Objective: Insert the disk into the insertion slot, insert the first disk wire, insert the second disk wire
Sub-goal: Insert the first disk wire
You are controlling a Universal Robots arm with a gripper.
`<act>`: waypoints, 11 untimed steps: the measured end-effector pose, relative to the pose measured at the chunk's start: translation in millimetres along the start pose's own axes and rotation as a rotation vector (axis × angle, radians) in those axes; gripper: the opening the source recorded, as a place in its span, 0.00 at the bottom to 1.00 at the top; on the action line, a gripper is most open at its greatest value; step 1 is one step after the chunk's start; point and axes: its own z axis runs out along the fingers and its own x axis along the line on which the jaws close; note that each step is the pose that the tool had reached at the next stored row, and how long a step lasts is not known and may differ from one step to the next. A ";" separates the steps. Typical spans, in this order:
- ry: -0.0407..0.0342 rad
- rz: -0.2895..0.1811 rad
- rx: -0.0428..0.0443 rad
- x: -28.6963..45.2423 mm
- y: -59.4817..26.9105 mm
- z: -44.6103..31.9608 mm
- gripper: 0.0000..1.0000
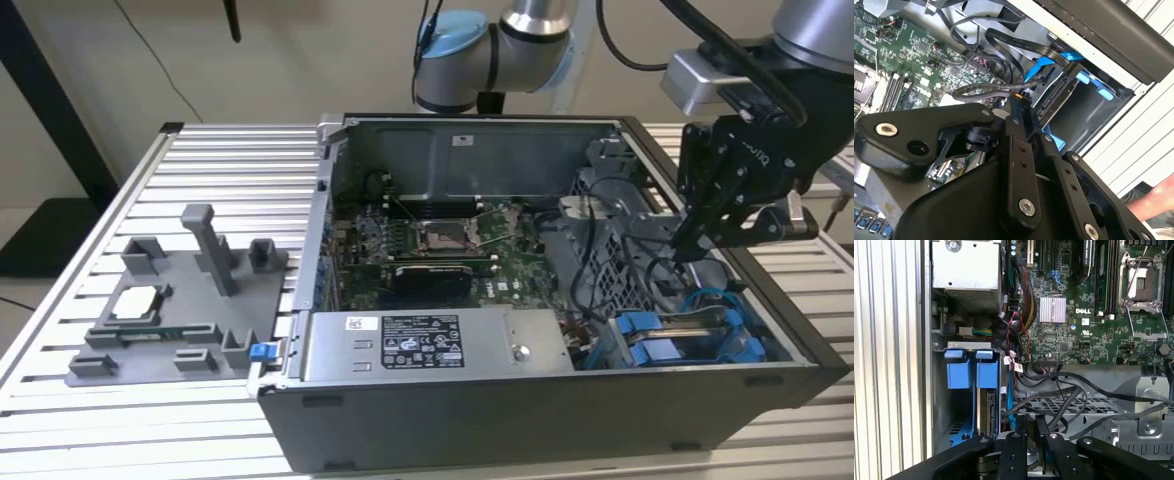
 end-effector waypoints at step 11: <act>0.0000 0.001 -0.0109 7.9 -5.1 2.6 0.00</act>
